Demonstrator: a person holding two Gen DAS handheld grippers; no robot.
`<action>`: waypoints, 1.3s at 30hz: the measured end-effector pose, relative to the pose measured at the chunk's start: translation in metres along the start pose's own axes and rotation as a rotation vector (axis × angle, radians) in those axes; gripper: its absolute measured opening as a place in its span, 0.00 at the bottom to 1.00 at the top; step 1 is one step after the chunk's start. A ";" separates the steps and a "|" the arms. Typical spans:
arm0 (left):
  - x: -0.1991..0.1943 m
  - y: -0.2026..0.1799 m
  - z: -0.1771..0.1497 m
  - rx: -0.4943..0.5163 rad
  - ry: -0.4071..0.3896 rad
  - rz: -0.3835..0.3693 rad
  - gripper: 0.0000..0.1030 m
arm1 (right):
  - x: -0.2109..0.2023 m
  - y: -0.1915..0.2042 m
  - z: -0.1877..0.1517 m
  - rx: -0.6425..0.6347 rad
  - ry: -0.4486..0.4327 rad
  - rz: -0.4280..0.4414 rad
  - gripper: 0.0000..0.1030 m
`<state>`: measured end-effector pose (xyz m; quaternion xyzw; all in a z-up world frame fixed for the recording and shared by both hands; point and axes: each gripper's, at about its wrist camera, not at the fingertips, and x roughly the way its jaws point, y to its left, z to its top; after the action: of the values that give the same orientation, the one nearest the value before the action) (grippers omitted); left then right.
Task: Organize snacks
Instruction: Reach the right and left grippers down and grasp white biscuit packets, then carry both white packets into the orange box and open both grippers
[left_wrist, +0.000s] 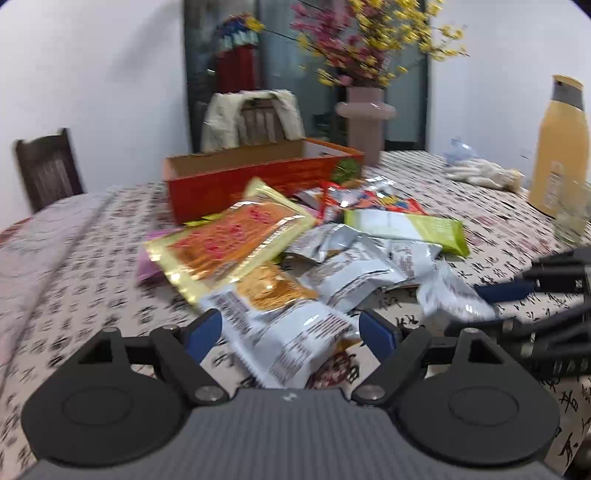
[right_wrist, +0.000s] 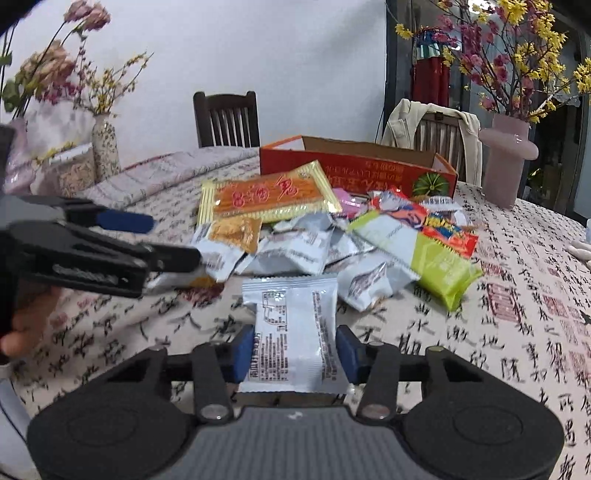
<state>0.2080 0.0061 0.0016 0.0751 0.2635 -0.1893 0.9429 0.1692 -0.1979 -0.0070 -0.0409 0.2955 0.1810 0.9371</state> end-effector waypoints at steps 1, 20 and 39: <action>0.007 0.001 0.001 0.007 0.015 -0.036 0.83 | 0.001 -0.004 0.004 0.013 -0.004 -0.001 0.41; -0.002 -0.008 0.006 -0.150 0.099 -0.067 0.47 | 0.023 -0.044 0.038 0.064 -0.020 0.005 0.40; 0.013 0.034 0.131 -0.212 -0.036 0.124 0.47 | 0.007 -0.101 0.118 0.068 -0.144 -0.014 0.40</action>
<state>0.2928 0.0014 0.1071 -0.0121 0.2599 -0.1030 0.9601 0.2743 -0.2679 0.0830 0.0022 0.2329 0.1669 0.9581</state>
